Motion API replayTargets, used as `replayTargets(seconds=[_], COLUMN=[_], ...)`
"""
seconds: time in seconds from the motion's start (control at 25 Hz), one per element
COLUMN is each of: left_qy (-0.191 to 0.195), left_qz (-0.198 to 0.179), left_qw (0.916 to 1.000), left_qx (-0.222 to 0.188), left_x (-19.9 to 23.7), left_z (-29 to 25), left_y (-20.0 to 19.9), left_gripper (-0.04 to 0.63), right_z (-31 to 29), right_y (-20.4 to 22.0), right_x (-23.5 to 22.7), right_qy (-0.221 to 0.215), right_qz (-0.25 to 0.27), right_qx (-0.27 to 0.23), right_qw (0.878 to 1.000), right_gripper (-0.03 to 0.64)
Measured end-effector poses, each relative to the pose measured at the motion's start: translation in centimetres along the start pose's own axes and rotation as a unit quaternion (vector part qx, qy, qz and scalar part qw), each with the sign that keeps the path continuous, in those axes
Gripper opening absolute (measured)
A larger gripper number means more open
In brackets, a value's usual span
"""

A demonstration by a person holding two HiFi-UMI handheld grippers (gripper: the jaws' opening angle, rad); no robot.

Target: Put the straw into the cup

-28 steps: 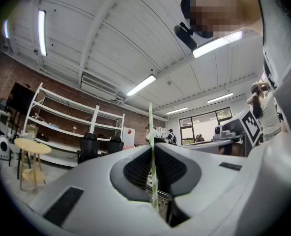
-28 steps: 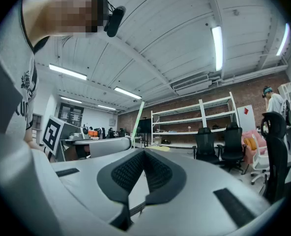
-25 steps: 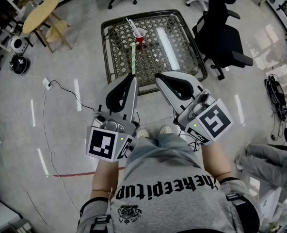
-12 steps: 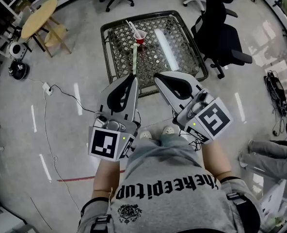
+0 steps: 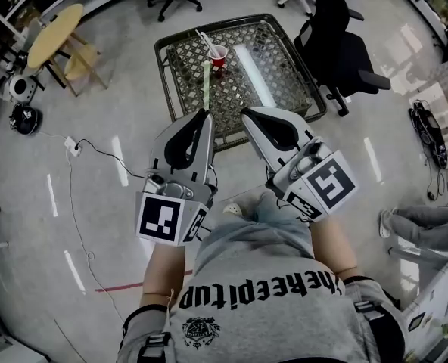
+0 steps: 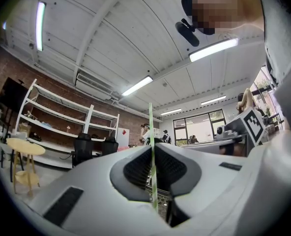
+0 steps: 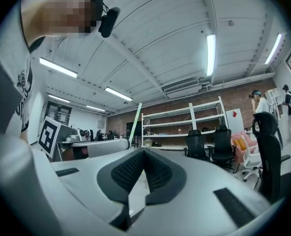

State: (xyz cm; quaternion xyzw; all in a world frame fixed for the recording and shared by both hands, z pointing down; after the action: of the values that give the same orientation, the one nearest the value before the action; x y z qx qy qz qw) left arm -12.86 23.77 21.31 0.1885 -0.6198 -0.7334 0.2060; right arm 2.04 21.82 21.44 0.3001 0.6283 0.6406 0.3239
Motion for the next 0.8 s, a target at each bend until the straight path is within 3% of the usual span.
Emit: replayTargets(seconds=[0.4,0.8], left_qy=[0.001,-0.037], left_qz=[0.005,0.01], left_qw=[1.0,0.9993], left_qx=[0.003,0.002], left_x=[0.4,0.8], left_z=[-2.5,-8.2], left_y=[0.5,1.4], left_gripper=[0.052,0.052], right_z=[-0.6,-2.0], right_y=[0.0,-0.5], right_x=[-2.1,-8.6], right_qy=[-0.002,-0.038], right_qz=[0.0,-0.003], right_qx=[0.009,0.009], right_qw=[1.0,0.999], right_gripper=[0.009,0.009])
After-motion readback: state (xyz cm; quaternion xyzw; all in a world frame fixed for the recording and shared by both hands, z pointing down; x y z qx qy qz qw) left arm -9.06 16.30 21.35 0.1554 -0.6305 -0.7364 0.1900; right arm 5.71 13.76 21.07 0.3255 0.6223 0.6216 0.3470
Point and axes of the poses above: the fingertips, and each gripper's own axes: z backward along the fingers, x to its left, y out of its underside, the point moved 7 cm from there along z, backward along the fingers
